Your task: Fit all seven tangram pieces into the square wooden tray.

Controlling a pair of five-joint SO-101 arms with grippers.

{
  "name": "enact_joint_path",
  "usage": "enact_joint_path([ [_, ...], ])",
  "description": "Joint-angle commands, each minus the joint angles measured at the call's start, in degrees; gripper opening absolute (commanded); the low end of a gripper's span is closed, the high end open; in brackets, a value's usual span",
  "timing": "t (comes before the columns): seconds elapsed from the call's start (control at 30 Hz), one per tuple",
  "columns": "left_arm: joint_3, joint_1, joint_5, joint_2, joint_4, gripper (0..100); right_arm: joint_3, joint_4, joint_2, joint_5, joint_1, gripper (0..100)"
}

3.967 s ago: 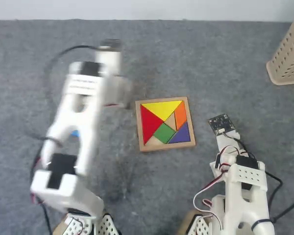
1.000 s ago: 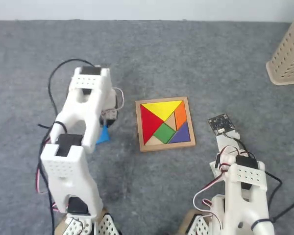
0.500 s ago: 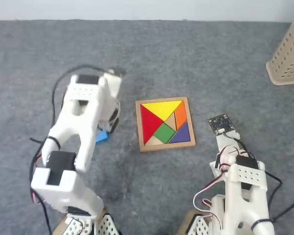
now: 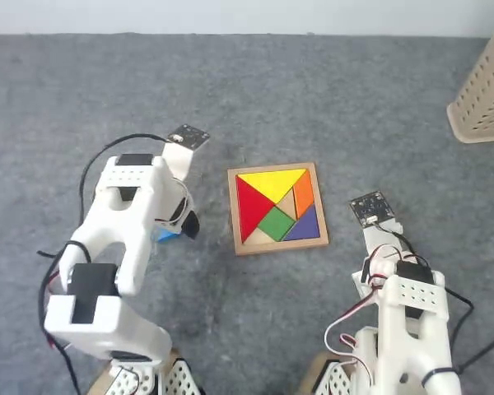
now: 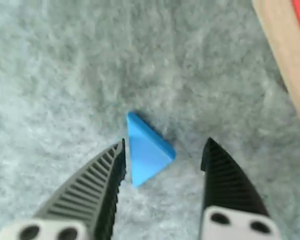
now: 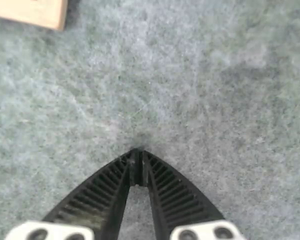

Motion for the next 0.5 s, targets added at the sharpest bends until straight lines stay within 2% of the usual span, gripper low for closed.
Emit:
enact_joint_path([
  [0.0, 0.04, -0.53, -0.79, 1.14, -1.76, 23, -0.09, -0.84, -1.45, 0.79, 0.4, 0.6],
  [0.2, -0.04, -0.53, -0.88, 3.25, -1.93, 15, -0.09, -0.84, -1.45, 0.79, 0.4, 0.6],
  [0.37, 0.04, -0.53, -0.88, 1.58, -1.14, 14, -0.09, -0.84, -1.45, 0.97, 0.4, 0.6],
  [0.47, -0.4, 0.0, -0.88, -0.79, 0.53, 9, -0.09, -0.84, -1.45, 0.97, 0.4, 0.6],
])
